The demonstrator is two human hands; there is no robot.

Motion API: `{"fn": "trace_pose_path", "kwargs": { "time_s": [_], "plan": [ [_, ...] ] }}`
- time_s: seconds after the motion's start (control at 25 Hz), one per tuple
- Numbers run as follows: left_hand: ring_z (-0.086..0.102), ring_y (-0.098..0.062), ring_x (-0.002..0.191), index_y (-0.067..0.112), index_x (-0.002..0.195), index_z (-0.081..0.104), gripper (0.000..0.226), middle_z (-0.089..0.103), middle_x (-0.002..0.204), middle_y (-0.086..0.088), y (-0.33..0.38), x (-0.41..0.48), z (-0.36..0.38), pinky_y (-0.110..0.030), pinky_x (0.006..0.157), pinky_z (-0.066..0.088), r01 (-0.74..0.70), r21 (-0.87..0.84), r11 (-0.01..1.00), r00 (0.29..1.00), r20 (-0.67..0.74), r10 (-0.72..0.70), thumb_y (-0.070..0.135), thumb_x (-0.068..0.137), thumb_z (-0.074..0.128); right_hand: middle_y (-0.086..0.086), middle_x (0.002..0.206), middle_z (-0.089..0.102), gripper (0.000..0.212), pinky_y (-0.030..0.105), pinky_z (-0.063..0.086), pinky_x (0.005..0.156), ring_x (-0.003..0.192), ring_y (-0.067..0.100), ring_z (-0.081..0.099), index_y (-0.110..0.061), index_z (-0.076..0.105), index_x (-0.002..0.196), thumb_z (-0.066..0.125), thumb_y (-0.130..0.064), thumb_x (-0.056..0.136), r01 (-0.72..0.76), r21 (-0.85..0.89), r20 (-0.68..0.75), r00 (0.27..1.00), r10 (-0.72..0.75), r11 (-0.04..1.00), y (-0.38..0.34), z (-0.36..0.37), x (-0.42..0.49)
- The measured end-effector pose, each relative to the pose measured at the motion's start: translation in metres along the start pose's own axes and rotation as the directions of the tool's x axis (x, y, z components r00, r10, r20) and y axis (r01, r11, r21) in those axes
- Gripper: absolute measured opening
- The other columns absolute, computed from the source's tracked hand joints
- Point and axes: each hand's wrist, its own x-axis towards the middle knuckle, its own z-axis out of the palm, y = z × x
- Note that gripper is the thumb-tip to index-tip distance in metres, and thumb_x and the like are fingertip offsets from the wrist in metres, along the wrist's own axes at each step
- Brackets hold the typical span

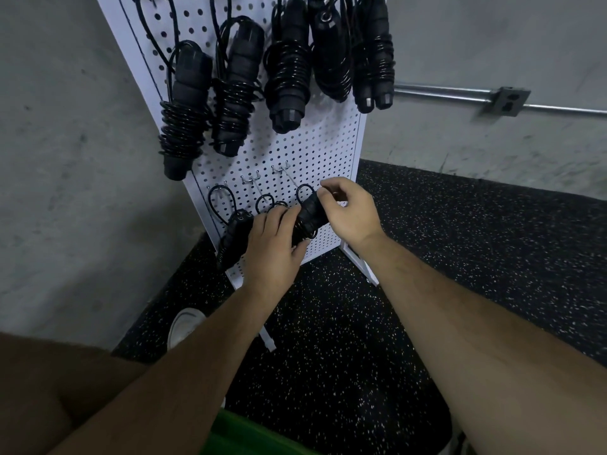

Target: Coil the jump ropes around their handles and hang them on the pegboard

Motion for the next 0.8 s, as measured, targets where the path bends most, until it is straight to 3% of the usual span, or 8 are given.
{"fn": "trace_pose_path", "kwargs": {
  "time_s": [0.28, 0.4, 0.48, 0.6, 0.72, 0.8],
  "plan": [
    [0.045, -0.027, 0.117, 0.012, 0.141, 0.05, 0.059, 0.051, 0.134, -0.007, -0.011, 0.006, 0.019, -0.045, 0.095, 0.052, 0.049, -0.001, 0.999, 0.999, 0.016, -0.049, 0.031, 0.091, 0.074, -0.006, 0.122, 0.066, 0.028, 0.032, 0.047, 0.107, 0.114, 0.006, 0.059, -0.02, 0.067, 0.124, 0.059, -0.027, 0.099, 0.003, -0.014, 0.048, 0.999, -0.002, 1.0, 0.01, 0.017, 0.014],
    [0.046, -0.027, 0.124, 0.011, 0.144, 0.049, 0.055, 0.049, 0.14, -0.009, -0.012, -0.004, 0.028, -0.045, 0.102, 0.049, 0.058, -0.054, 0.997, 0.996, 0.076, -0.054, 0.031, 0.096, 0.066, -0.005, 0.135, 0.06, 0.036, 0.037, 0.047, 0.108, 0.124, 0.007, 0.054, -0.02, 0.06, 0.136, 0.057, -0.023, 0.1, 0.112, -0.13, 0.07, 0.992, -0.104, 0.985, 0.016, 0.022, 0.01],
    [0.043, -0.026, 0.131, 0.009, 0.148, 0.046, 0.056, 0.044, 0.146, -0.008, -0.014, -0.013, 0.032, -0.045, 0.107, 0.046, 0.092, -0.1, 0.991, 0.983, 0.169, -0.074, 0.033, 0.099, 0.061, -0.002, 0.143, 0.054, 0.045, 0.033, 0.044, 0.11, 0.13, 0.008, 0.048, -0.018, 0.051, 0.146, 0.056, -0.02, 0.101, 0.188, -0.206, 0.139, 0.977, -0.161, 0.96, 0.02, 0.021, 0.005],
    [0.039, -0.024, 0.141, 0.009, 0.151, 0.042, 0.057, 0.037, 0.156, -0.005, -0.019, -0.02, 0.036, -0.045, 0.112, 0.043, 0.124, -0.123, 0.985, 0.966, 0.243, -0.091, 0.035, 0.102, 0.056, -0.001, 0.155, 0.042, 0.064, 0.018, 0.03, 0.109, 0.139, 0.012, 0.041, -0.024, 0.027, 0.158, 0.055, -0.023, 0.102, 0.172, -0.282, 0.236, 0.966, -0.105, 0.944, 0.019, 0.017, -0.007],
    [0.035, -0.023, 0.147, 0.013, 0.154, 0.038, 0.058, 0.025, 0.165, -0.003, -0.016, -0.021, 0.03, -0.046, 0.114, 0.04, 0.162, -0.113, 0.98, 0.948, 0.292, -0.123, 0.035, 0.103, 0.053, 0.007, 0.16, 0.031, 0.074, 0.032, 0.04, 0.106, 0.137, 0.023, 0.044, -0.024, 0.005, 0.161, 0.051, -0.032, 0.103, 0.132, -0.444, 0.286, 0.958, 0.0, 0.886, 0.021, 0.018, -0.024],
    [0.029, -0.023, 0.15, 0.014, 0.156, 0.032, 0.06, 0.012, 0.169, 0.0, -0.013, -0.02, 0.023, -0.045, 0.116, 0.038, 0.166, -0.081, 0.983, 0.929, 0.347, -0.128, 0.032, 0.103, 0.052, 0.011, 0.157, 0.033, 0.066, 0.044, 0.046, 0.104, 0.134, 0.03, 0.046, -0.017, 0.014, 0.159, 0.045, -0.038, 0.104, 0.111, -0.593, 0.276, 0.958, 0.072, 0.798, 0.021, 0.015, -0.038]
  ]
}}
